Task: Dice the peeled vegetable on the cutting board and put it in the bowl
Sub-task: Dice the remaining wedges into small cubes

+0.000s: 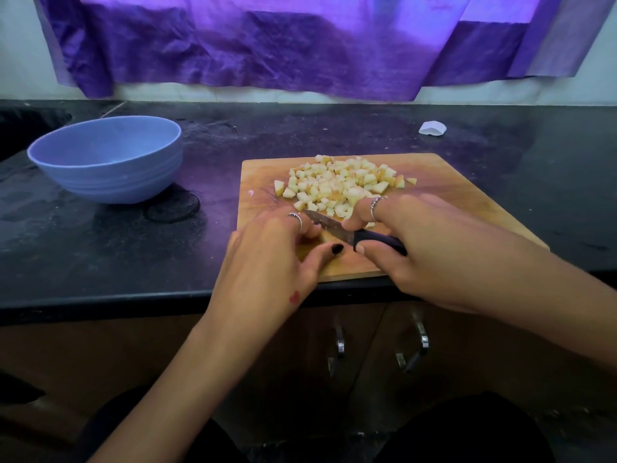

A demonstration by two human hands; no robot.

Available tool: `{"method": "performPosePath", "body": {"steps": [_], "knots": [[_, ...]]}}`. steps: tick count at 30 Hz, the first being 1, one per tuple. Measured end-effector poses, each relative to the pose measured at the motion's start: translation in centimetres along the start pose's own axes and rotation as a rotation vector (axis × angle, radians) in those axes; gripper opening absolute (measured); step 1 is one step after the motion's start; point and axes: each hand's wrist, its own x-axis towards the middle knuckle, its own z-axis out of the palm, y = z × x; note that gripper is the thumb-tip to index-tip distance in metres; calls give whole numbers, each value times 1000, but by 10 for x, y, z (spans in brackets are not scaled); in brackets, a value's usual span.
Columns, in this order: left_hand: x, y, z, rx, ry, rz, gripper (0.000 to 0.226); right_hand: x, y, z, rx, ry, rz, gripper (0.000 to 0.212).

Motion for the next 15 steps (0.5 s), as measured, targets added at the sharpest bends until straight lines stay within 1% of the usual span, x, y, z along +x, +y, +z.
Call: {"method": "performPosePath", "body": {"steps": [4, 6, 9, 12, 15], "knots": [[2, 0, -2, 30, -23, -13, 26, -8, -3, -10, -20, -47, 10, 18], [3, -2, -3, -9, -57, -19, 26, -11, -4, -14, -37, -48, 7, 16], [6, -5, -6, -57, -94, -22, 26, -7, -4, -8, -44, -25, 10, 15], [8, -6, -6, -44, -107, -9, 26, -5, 0, 8, 19, 23, 21, 19], [11, -6, -6, -16, -123, -33, 25, -4, 1, 11, 31, 51, 26, 21]]}}
